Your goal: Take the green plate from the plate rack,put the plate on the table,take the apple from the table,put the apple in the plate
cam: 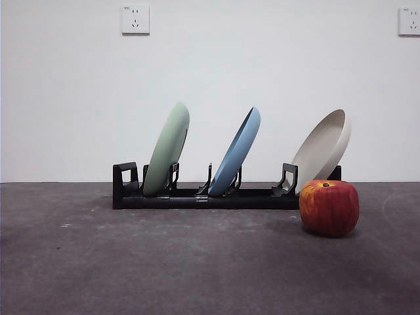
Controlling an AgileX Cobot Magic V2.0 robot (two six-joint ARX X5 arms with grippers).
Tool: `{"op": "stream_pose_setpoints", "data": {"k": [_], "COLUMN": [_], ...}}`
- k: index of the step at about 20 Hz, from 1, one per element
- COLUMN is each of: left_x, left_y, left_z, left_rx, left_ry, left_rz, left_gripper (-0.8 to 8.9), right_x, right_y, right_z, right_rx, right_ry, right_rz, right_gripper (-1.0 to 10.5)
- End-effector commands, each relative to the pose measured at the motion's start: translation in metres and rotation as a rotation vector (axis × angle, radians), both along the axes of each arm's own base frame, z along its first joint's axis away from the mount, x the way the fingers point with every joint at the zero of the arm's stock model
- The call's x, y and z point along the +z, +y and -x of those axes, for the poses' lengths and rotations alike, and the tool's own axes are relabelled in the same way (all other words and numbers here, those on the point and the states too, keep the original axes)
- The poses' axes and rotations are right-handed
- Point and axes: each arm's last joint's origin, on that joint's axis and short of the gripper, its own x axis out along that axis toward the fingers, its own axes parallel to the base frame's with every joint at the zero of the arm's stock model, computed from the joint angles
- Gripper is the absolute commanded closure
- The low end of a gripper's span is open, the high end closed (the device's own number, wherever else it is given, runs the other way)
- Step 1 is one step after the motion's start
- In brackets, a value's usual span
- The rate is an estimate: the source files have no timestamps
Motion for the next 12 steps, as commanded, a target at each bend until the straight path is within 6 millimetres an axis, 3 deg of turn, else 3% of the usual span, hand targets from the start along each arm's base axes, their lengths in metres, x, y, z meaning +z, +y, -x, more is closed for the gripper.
{"op": "stream_pose_setpoints", "data": {"k": [1,12], "left_x": [0.015,0.068], "left_y": [-0.002,-0.008], "left_z": [-0.001,-0.013], "left_rx": [-0.061,-0.325], "left_ry": [0.006,0.115], "left_rz": [0.017,0.000], "left_gripper": [8.20,8.20], "right_x": [0.017,0.078], "right_y": [0.001,0.008], "right_z": [-0.001,-0.010], "right_rx": [0.040,0.256], "right_ry": [0.028,0.228], "right_rz": [0.004,0.180], "right_gripper": [9.6,9.6]}}
